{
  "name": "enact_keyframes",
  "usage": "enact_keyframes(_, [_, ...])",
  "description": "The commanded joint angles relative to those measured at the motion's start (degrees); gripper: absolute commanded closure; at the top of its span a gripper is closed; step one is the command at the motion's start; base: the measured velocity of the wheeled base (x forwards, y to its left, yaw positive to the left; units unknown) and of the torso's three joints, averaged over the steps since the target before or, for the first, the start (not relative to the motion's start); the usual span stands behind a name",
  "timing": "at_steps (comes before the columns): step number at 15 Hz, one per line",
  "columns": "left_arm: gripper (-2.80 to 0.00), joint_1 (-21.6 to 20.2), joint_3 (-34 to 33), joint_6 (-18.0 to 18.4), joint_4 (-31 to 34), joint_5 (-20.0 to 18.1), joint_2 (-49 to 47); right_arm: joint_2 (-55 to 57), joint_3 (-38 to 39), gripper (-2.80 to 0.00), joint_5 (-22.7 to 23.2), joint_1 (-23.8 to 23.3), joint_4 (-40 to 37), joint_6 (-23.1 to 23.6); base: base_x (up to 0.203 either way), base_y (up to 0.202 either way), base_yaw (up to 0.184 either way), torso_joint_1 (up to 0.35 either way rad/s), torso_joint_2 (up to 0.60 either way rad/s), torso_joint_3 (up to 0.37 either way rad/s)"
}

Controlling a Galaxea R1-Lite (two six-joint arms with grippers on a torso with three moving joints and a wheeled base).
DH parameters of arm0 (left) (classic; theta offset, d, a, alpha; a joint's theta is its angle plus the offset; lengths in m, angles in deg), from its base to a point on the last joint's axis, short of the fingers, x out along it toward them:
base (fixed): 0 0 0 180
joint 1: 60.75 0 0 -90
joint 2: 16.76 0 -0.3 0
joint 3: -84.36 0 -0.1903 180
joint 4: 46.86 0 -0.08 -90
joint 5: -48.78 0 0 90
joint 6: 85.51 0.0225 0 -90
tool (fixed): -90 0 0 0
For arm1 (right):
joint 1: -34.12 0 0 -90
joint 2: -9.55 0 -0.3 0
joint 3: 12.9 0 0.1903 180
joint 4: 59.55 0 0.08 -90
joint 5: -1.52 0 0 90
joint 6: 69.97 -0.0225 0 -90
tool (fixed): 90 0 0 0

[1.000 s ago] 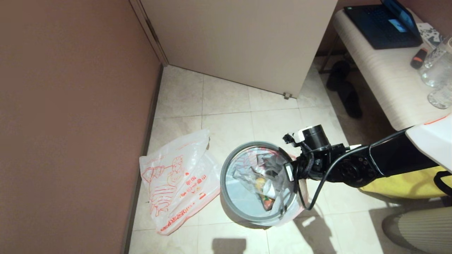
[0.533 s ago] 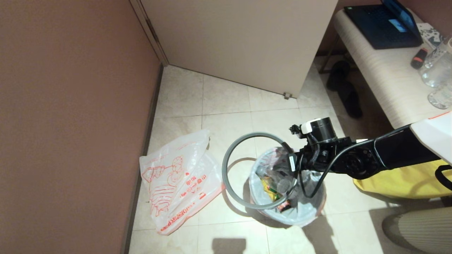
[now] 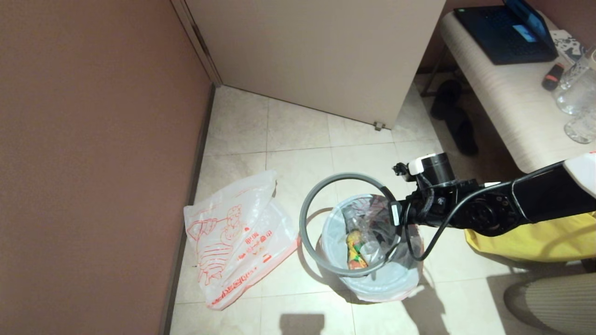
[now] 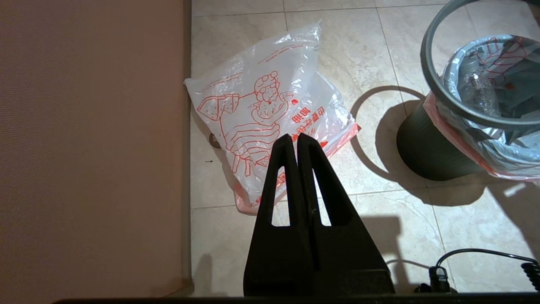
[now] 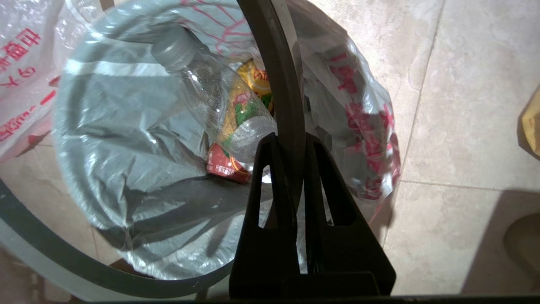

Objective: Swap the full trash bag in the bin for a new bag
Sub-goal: Place the trash can ring on the floor

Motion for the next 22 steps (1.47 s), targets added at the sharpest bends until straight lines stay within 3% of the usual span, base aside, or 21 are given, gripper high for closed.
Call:
enact_keyframes(1, [0.00, -0.02, 0.00, 0.01, 0.00, -0.09, -0.04, -7.47, 2.64, 0.00, -0.14, -0.10, -1.99, -2.00, 0.000, 0.000, 0.000, 0.000, 0.00, 0.000])
enact_keyframes(4, [0.00, -0.02, 0.00, -0.02, 0.00, -0.06, -0.04, -16.59, 7.40, 0.00, -0.16, -1.97, -7.28, -5.42, 0.000, 0.000, 0.000, 0.000, 0.00, 0.000])
enact_keyframes(10, [0.00, -0.02, 0.00, 0.01, 0.00, -0.05, -0.04, -31.37, 15.10, 0.00, -0.08, -16.07, -22.87, -7.19, 0.000, 0.000, 0.000, 0.000, 0.00, 0.000])
enact_keyframes(14, [0.00, -0.02, 0.00, 0.01, 0.00, -0.02, -0.04, -32.48, 17.42, 0.00, -0.07, -26.42, -25.56, -4.30, 0.000, 0.000, 0.000, 0.000, 0.00, 0.000])
enact_keyframes(18, [0.00, -0.02, 0.00, 0.05, 0.00, -0.01, -0.04, -29.75, 19.03, 0.00, 0.04, -37.02, -24.92, 4.17, 0.000, 0.000, 0.000, 0.000, 0.00, 0.000])
enact_keyframes(22, [0.00, -0.02, 0.00, -0.01, 0.00, -0.01, -0.04, -21.85, 19.24, 0.00, 0.01, -40.44, -20.05, 8.01, 0.000, 0.000, 0.000, 0.000, 0.00, 0.000])
